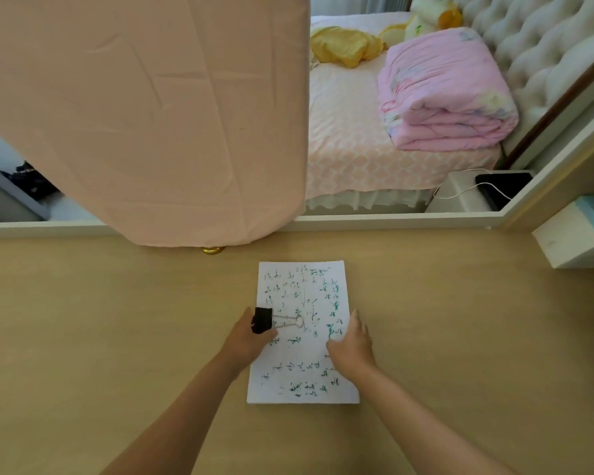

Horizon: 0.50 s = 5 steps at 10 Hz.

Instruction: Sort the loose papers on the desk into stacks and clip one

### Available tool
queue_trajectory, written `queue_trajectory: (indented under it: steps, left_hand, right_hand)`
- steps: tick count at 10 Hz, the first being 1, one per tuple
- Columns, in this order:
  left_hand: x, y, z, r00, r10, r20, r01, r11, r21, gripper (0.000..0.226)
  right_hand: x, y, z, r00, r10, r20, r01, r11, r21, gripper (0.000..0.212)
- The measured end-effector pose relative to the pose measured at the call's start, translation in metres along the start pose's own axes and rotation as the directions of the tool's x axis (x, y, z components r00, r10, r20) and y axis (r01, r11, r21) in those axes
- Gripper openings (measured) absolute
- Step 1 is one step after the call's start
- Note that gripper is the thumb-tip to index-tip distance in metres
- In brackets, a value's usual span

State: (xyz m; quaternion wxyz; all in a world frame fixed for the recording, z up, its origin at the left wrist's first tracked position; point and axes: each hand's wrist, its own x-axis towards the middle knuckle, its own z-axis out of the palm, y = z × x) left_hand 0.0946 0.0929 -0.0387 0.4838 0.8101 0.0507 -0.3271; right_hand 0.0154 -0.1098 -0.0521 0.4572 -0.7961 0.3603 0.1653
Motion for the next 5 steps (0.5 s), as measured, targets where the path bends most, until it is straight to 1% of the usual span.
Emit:
queue_trajectory:
  steps: [1, 2, 3, 4, 5]
  left_hand:
    - [-0.002, 0.003, 0.004, 0.997, 0.081, -0.015, -0.081, 0.997, 0.015, 0.045]
    - [-0.002, -0.002, 0.007, 0.994, 0.107, -0.033, -0.103, 0.990, 0.096, 0.061]
    - [-0.005, -0.005, 0.000, 0.996, 0.094, 0.014, -0.095, 0.992, 0.086, 0.066]
    - [-0.018, 0.006, -0.011, 0.992, 0.020, 0.126, -0.033, 0.995, 0.097, 0.071]
    - [-0.029, 0.020, -0.034, 0.998, 0.045, 0.048, -0.053, 0.980, 0.190, 0.084]
  right_hand:
    - [-0.003, 0.005, -0.001, 0.999, 0.020, 0.029, -0.024, 0.987, 0.158, 0.108]
    - [-0.005, 0.006, -0.002, 0.999, -0.022, 0.040, 0.020, 0.998, 0.059, 0.100]
    - [-0.009, 0.001, -0.012, 0.994, -0.023, 0.102, 0.015, 0.997, 0.076, 0.084]
    - [-0.029, -0.011, -0.033, 0.983, -0.083, 0.162, 0.063, 0.990, 0.127, 0.059]
    - [-0.046, -0.043, -0.065, 0.990, -0.144, 0.008, 0.143, 0.986, 0.086, 0.060]
